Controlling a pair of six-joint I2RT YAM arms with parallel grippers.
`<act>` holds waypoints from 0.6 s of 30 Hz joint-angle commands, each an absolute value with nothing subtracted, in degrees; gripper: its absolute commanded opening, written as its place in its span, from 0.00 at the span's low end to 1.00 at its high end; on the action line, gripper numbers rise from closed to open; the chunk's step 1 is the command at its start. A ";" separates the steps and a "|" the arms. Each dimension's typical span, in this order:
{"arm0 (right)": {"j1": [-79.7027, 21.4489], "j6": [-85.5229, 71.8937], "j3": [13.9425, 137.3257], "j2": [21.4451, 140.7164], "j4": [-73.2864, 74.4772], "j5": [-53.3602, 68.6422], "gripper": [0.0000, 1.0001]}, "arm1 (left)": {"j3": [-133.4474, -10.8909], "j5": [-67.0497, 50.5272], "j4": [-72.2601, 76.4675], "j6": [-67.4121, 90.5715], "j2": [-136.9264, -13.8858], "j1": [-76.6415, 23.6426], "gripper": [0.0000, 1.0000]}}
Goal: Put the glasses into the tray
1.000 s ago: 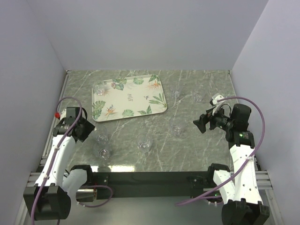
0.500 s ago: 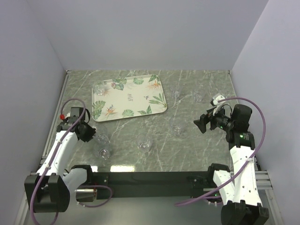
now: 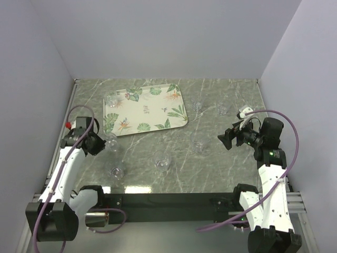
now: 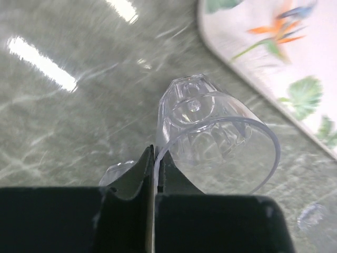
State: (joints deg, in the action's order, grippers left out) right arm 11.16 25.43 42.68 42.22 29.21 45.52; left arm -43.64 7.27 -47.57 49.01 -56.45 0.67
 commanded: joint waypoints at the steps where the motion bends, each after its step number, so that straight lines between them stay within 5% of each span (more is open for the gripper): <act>1: 11.60 25.49 42.45 41.40 27.51 45.53 0.99 | -48.60 5.81 -41.95 44.31 -54.93 0.44 0.00; 9: 11.69 25.49 42.36 41.04 27.60 45.61 0.99 | -51.24 -9.56 -25.85 35.69 -61.50 4.04 0.00; 18: 11.78 25.66 42.36 40.87 27.60 45.79 0.99 | -61.07 -9.67 -20.74 30.77 -79.44 8.00 0.00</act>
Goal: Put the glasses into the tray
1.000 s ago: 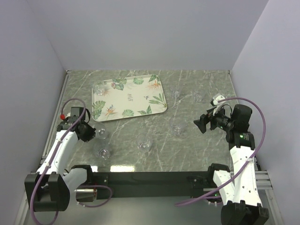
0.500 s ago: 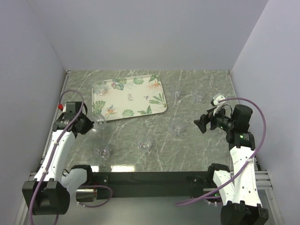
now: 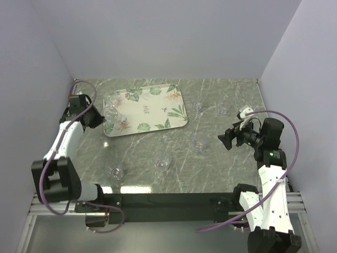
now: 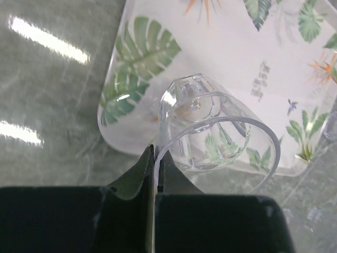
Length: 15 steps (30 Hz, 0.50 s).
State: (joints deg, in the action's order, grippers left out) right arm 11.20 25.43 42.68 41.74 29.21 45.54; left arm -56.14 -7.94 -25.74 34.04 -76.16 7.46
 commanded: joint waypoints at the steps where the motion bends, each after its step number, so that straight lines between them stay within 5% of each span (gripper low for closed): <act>1: 11.78 25.49 42.36 40.87 27.60 45.70 0.99 | -62.04 -9.23 -20.83 29.98 -80.76 8.09 0.00; 15: 11.78 25.66 42.36 41.04 27.51 45.62 0.99 | -73.65 -4.75 -23.82 28.30 -96.50 8.61 0.00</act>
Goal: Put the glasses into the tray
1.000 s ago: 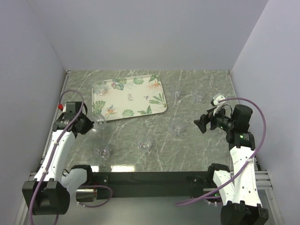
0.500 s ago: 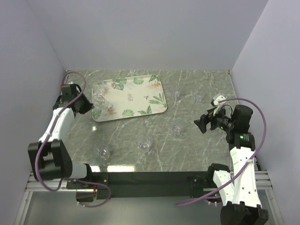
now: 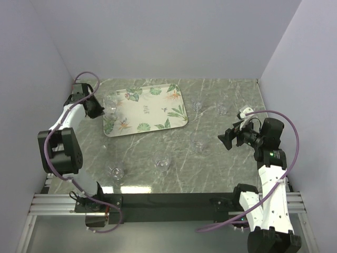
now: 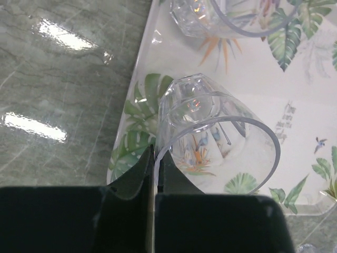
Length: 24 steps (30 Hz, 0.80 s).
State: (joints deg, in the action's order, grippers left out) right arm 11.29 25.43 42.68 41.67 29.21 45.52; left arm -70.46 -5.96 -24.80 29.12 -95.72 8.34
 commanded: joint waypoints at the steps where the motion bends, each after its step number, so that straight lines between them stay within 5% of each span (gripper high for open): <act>1: 11.78 25.66 42.36 41.04 27.42 45.62 0.99 | -73.83 -4.49 -23.82 28.39 -96.85 8.61 0.00; 8: 11.86 25.58 42.36 40.96 27.51 45.44 0.99 | -75.50 -3.51 -24.00 28.04 -100.10 8.61 0.05; 18: 12.13 25.84 42.19 40.69 27.60 45.53 0.99 | -76.55 -6.15 -23.55 27.77 -99.50 8.61 0.54; 24: 12.13 28.65 42.54 40.78 30.31 49.30 0.99 | -72.43 -7.29 -22.50 27.16 -89.66 8.61 0.74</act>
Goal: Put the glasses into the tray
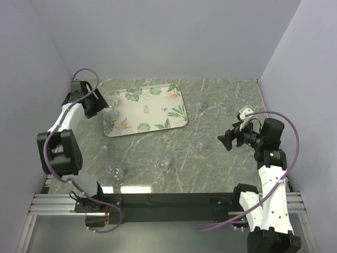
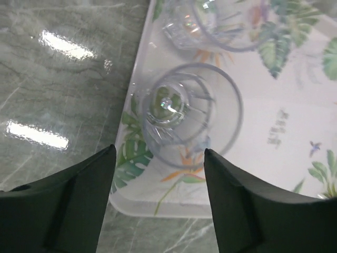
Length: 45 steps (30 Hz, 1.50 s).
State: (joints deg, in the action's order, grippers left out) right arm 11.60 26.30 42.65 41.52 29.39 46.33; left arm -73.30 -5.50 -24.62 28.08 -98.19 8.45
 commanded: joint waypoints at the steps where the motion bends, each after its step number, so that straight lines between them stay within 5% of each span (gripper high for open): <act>1: 12.04 29.52 43.50 41.22 31.28 50.18 0.99 | -70.68 -7.21 -22.41 26.72 -88.08 8.61 0.75; 10: 7.48 45.70 55.70 55.53 50.79 55.46 0.98 | -55.75 -10.80 -18.99 23.64 -66.29 8.61 0.85; 20: -7.55 26.48 60.55 68.02 41.67 38.51 0.93 | -41.49 -11.34 -13.19 20.21 -44.32 8.52 0.99; 45: -13.80 17.75 66.27 88.94 37.70 19.69 0.56 | -41.49 -11.08 -12.04 19.16 -41.40 8.00 0.99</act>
State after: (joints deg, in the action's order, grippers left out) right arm -13.02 18.63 63.66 87.74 39.00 21.56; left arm -41.47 -10.72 -14.41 20.21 -42.50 8.16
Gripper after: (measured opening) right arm 0.571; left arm 0.995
